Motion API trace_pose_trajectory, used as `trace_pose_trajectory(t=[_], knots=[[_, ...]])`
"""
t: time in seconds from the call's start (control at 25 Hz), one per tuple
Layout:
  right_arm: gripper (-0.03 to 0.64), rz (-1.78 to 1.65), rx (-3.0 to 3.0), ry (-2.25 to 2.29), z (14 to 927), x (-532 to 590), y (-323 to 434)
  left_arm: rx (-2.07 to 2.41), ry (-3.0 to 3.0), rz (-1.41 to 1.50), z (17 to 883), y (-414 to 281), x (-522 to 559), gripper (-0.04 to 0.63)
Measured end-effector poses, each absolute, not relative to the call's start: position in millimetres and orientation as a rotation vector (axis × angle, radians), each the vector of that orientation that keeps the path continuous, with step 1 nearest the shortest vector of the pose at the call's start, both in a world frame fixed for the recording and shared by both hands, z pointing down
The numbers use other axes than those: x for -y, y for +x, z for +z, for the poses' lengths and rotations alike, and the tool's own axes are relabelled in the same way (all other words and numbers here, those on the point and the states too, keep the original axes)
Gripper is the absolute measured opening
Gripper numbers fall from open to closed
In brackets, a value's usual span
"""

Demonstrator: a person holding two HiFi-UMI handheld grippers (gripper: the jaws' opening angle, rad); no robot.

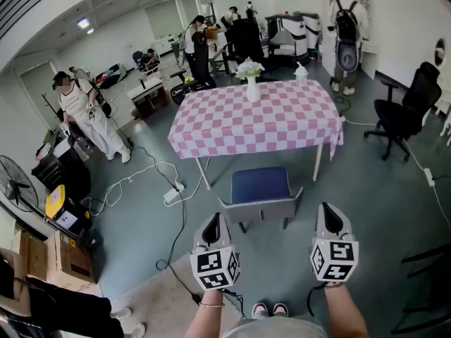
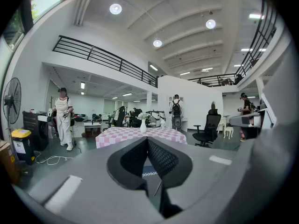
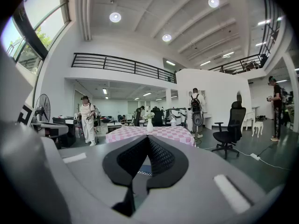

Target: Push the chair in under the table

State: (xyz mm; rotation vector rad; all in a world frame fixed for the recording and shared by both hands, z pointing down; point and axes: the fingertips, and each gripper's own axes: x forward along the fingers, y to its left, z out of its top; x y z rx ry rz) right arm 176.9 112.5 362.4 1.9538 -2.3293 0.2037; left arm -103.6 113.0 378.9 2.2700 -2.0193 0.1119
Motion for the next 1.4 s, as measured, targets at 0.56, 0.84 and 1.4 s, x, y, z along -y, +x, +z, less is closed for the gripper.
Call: trace_pose_trajectory(t=[0.56,0.84,1.4], knots=[[0.008,0.189,2.337,1.935,364.0,-104.8,178.9,2.028,2.259,0.130,380.2,-101.3,-105.6,0.000],[0.009,0.243,2.358,1.989,367.4,-105.4,183.7,2.019,2.257,0.131,382.1,-101.1,-106.9,0.002],[0.129,0.273,2.355,2.001,374.2,-96.2,176.9,1.974,2.269,0.095,387.5,-115.0,-94.1,0.117]])
